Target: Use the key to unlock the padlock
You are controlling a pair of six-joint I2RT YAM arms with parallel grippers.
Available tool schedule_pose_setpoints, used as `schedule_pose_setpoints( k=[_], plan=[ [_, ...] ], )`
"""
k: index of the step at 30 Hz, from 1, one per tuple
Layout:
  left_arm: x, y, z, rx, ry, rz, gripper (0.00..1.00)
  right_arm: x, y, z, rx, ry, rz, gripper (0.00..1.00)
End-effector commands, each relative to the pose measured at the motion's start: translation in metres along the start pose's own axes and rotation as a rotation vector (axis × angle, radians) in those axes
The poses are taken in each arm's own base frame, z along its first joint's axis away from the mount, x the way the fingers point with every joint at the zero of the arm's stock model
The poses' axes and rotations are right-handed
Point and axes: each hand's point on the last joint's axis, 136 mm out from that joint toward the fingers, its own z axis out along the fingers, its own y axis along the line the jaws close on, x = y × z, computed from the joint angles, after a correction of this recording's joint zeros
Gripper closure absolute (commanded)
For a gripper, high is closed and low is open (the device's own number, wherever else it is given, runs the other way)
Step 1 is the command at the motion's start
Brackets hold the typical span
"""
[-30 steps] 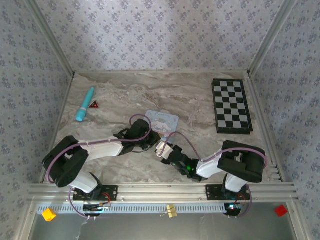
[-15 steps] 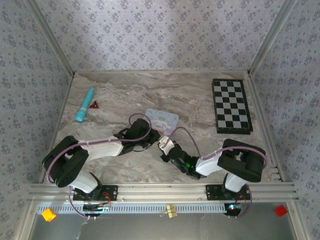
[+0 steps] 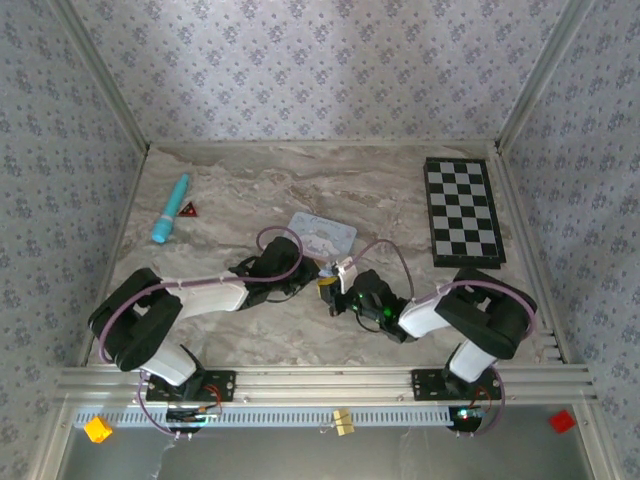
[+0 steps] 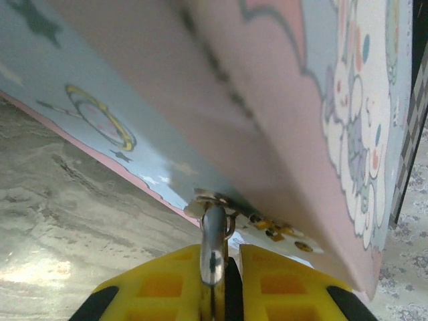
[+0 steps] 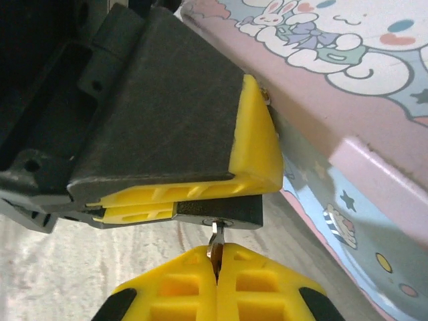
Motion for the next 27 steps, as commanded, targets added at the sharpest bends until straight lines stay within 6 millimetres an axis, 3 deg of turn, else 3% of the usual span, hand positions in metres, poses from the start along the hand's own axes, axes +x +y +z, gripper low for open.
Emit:
schedule_pose_setpoints(
  k=[1,4,6,9,12,14,17,22,27],
  plan=[
    [0.018,-0.015,0.001,0.053,0.084,0.012,1.0,-0.001,-0.005,0.001,-0.033,-0.012,0.167,1.0],
    [0.017,-0.015,0.0,0.056,0.083,0.013,1.0,0.004,-0.011,0.002,-0.007,-0.008,0.174,1.0],
    [0.014,-0.015,-0.001,0.056,0.077,0.012,0.95,0.008,-0.016,0.002,0.026,0.002,0.165,1.0],
    [0.009,-0.011,-0.004,0.047,0.068,0.013,0.76,0.013,-0.026,-0.002,0.084,0.016,0.169,1.0],
    [-0.001,-0.004,-0.011,0.025,0.041,0.015,0.43,0.018,-0.033,-0.006,0.119,0.029,0.182,1.0],
    [-0.009,0.002,-0.017,-0.001,0.019,0.031,0.33,0.022,-0.037,-0.009,0.139,0.043,0.192,1.0],
    [-0.02,0.009,-0.029,-0.042,-0.012,0.064,0.23,0.028,-0.042,-0.014,0.16,0.049,0.212,1.0],
    [-0.049,0.019,-0.056,-0.139,-0.112,0.156,0.16,0.028,-0.044,-0.019,0.161,0.037,0.244,1.0],
    [-0.079,0.0,-0.067,-0.17,-0.139,0.355,0.12,0.022,-0.041,-0.021,0.146,0.017,0.298,1.0]
  ],
)
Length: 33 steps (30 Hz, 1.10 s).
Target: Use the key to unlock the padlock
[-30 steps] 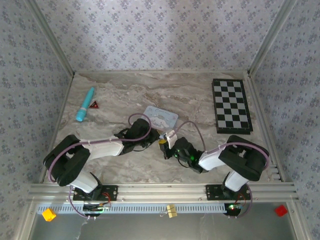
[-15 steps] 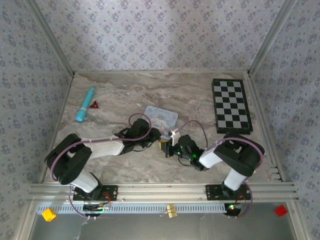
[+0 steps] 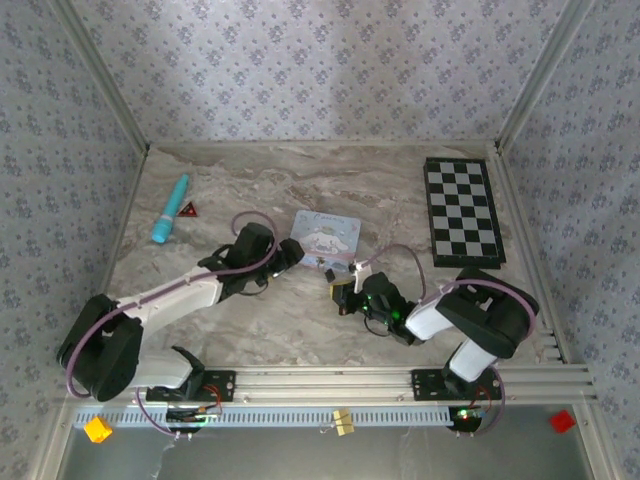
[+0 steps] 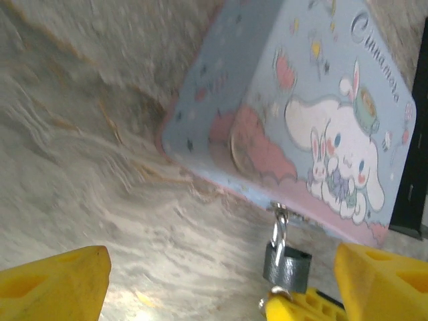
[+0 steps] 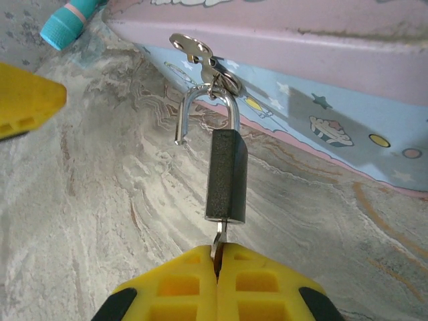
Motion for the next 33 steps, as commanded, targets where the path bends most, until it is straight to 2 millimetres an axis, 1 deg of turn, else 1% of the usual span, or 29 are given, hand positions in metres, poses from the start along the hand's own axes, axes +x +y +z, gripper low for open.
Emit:
schedule_pose_setpoints(
  k=[1,4,6,8,11,14,21,26,33],
  plan=[
    [-0.023,-0.013,-0.008,-0.026,-0.011,0.211,0.12,-0.001,-0.011,-0.005,0.048,-0.01,0.075,1.0],
    [-0.03,-0.027,-0.001,0.003,0.01,0.308,0.1,-0.004,-0.015,-0.009,0.07,-0.028,0.102,1.0],
    [-0.033,-0.028,0.009,-0.009,0.031,0.322,0.09,-0.005,-0.02,-0.012,0.087,-0.045,0.114,1.0],
    [-0.032,-0.027,0.022,-0.025,0.067,0.318,0.09,-0.004,-0.026,-0.015,0.104,-0.06,0.127,1.0],
    [-0.026,-0.027,0.042,-0.017,0.117,0.299,0.1,-0.004,-0.034,-0.017,0.106,-0.067,0.162,1.0],
    [-0.016,-0.031,0.057,0.007,0.168,0.27,0.15,-0.004,-0.037,-0.018,0.103,-0.072,0.197,1.0],
    [0.008,-0.039,0.072,0.004,0.209,0.279,0.18,-0.013,-0.045,-0.02,0.088,-0.101,0.283,1.0],
    [0.028,-0.042,0.079,-0.001,0.241,0.282,0.19,-0.017,-0.056,-0.024,0.113,-0.129,0.335,1.0],
    [0.049,-0.049,0.083,0.018,0.258,0.28,0.2,-0.025,-0.06,-0.03,0.12,-0.156,0.357,1.0]
  ],
)
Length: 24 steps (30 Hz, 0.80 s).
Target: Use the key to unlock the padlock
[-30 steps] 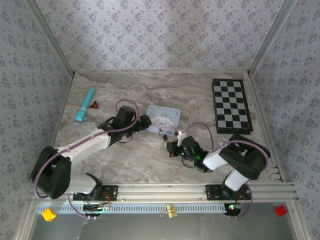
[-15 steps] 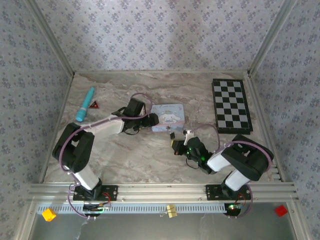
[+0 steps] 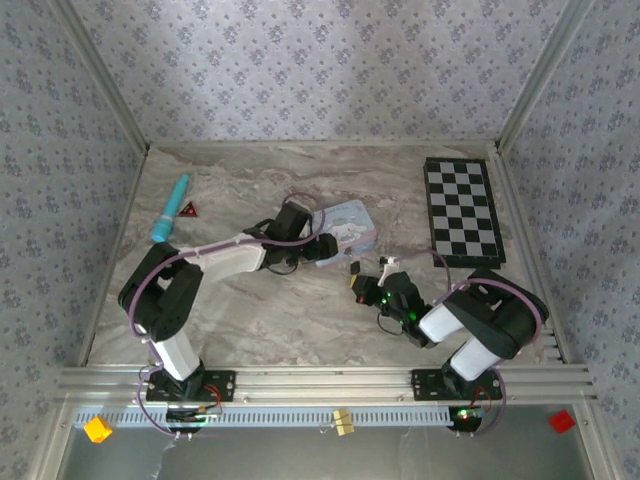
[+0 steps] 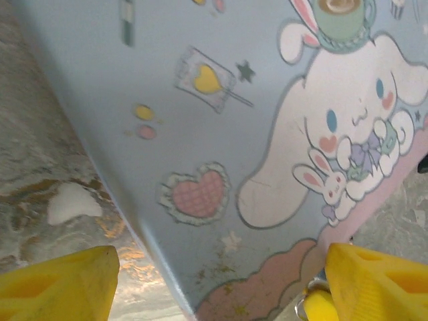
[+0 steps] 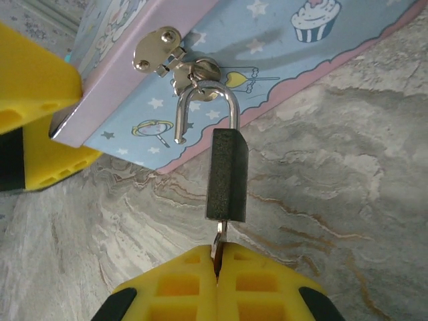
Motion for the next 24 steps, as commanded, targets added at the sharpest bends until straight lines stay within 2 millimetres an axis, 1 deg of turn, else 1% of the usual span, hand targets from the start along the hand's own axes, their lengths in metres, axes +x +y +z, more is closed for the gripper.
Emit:
schedule_pose_setpoints(
  k=[1,6,9,12,15,17,20,24],
  plan=[
    [0.021,0.002,0.01,-0.019,0.05,-0.01,0.2,-0.01,-0.004,-0.004,0.017,-0.037,0.035,1.0],
    [0.032,-0.003,0.017,-0.045,0.081,0.022,0.2,-0.021,-0.002,-0.006,0.016,-0.057,0.039,1.0],
    [0.033,-0.008,0.016,-0.029,0.082,0.017,0.2,-0.026,0.001,-0.004,0.012,-0.054,0.037,1.0],
    [0.024,-0.017,0.002,-0.001,0.042,0.021,0.2,-0.028,0.005,-0.003,0.006,-0.051,0.023,1.0],
    [0.011,-0.023,-0.019,0.006,-0.031,0.036,0.19,-0.026,0.007,-0.002,0.007,-0.048,0.009,1.0],
    [0.001,-0.018,-0.029,-0.031,-0.065,0.042,0.18,-0.025,0.01,-0.002,0.002,-0.047,-0.008,1.0],
    [-0.015,0.002,-0.038,-0.121,-0.078,0.048,0.18,-0.024,0.019,0.0,-0.021,-0.042,-0.032,1.0],
    [-0.032,0.025,-0.036,-0.148,-0.064,-0.01,0.18,-0.023,0.028,0.003,-0.03,-0.036,-0.052,1.0]
  ],
)
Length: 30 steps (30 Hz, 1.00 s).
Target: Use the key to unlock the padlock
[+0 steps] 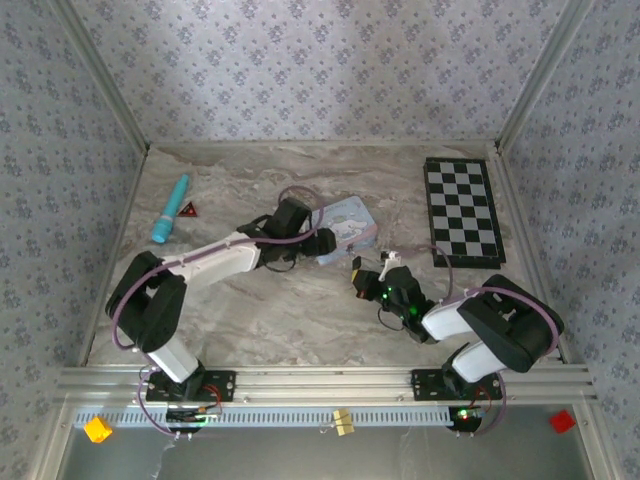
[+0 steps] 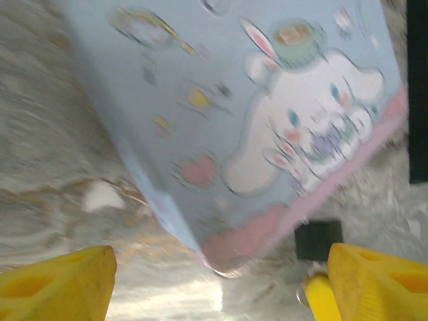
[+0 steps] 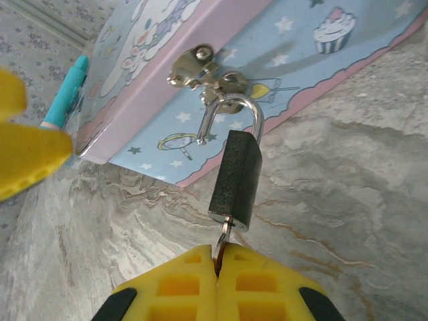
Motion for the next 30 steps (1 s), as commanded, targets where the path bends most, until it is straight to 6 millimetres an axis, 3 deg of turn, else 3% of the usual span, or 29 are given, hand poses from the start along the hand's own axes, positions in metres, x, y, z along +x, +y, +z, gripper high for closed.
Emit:
schedule_pose_setpoints(
  k=[1,6,12,22,30],
  plan=[
    [-0.01,0.027,0.003,-0.084,0.027,-0.015,0.18,-0.012,0.016,0.004,-0.026,-0.036,-0.035,1.0],
    [-0.01,0.027,0.02,-0.081,0.067,-0.006,0.21,-0.013,0.016,0.004,-0.015,-0.046,-0.04,1.0],
    [-0.001,0.021,0.034,-0.068,0.099,-0.008,0.24,-0.016,0.001,0.001,0.056,-0.059,-0.029,1.0],
    [0.021,0.005,0.042,-0.058,0.12,-0.002,0.26,-0.026,-0.02,-0.003,0.133,-0.083,-0.01,1.0],
    [0.02,0.016,0.038,-0.088,0.09,-0.026,0.26,-0.021,-0.038,-0.007,0.155,-0.05,0.016,1.0]
  ],
)
